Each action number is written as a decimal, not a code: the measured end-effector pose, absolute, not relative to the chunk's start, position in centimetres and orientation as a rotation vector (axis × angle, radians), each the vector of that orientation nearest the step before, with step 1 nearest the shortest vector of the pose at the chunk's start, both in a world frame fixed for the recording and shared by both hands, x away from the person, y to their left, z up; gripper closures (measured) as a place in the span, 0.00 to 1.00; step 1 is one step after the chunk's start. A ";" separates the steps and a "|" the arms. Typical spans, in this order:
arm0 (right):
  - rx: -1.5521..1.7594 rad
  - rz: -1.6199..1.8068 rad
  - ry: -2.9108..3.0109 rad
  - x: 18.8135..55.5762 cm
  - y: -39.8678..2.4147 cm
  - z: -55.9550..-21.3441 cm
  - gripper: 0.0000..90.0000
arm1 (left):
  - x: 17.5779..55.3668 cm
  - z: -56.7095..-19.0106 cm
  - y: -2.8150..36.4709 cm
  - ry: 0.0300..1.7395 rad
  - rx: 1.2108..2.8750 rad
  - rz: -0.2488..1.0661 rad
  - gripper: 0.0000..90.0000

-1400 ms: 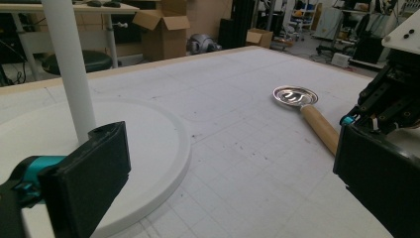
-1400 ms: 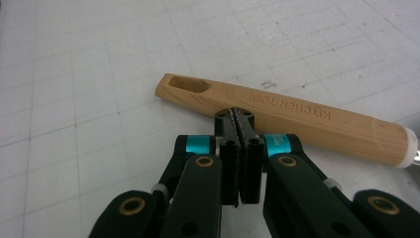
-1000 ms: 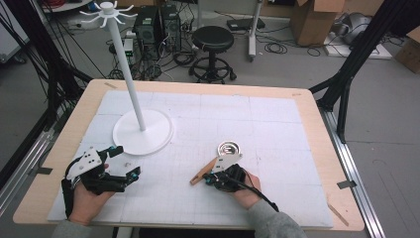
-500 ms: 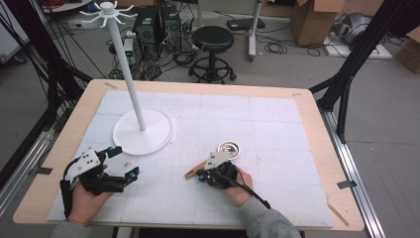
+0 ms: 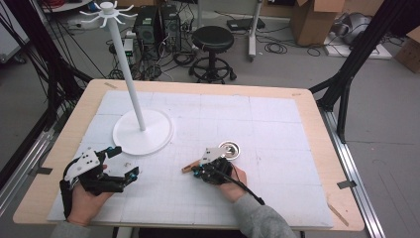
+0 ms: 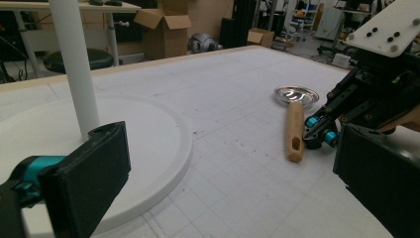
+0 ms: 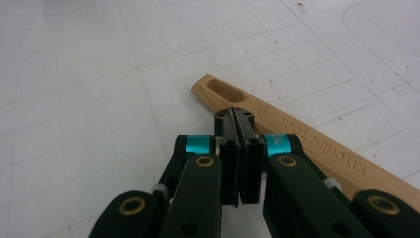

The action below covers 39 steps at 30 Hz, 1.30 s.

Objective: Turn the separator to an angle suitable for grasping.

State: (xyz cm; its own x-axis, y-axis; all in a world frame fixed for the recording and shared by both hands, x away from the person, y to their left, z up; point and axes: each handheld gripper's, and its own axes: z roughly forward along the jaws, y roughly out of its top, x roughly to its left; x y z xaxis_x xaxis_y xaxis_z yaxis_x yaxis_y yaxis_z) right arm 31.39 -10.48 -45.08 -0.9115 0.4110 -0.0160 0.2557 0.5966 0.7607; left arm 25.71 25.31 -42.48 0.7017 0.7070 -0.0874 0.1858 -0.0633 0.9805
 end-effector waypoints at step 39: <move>0.664 1.196 2.581 34.2 -7.4 -45.1 1.00 | 25.5 -42.4 25.9 0.761 1.600 0.507 0.02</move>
State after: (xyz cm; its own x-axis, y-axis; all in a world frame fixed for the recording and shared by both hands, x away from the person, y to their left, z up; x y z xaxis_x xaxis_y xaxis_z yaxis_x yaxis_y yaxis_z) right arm 34.16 -7.40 -45.08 -0.8737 0.4864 -0.0093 0.3073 0.5667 0.7644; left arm 25.46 25.88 -42.44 0.6873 0.7202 -0.0945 0.1899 -0.0526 0.9804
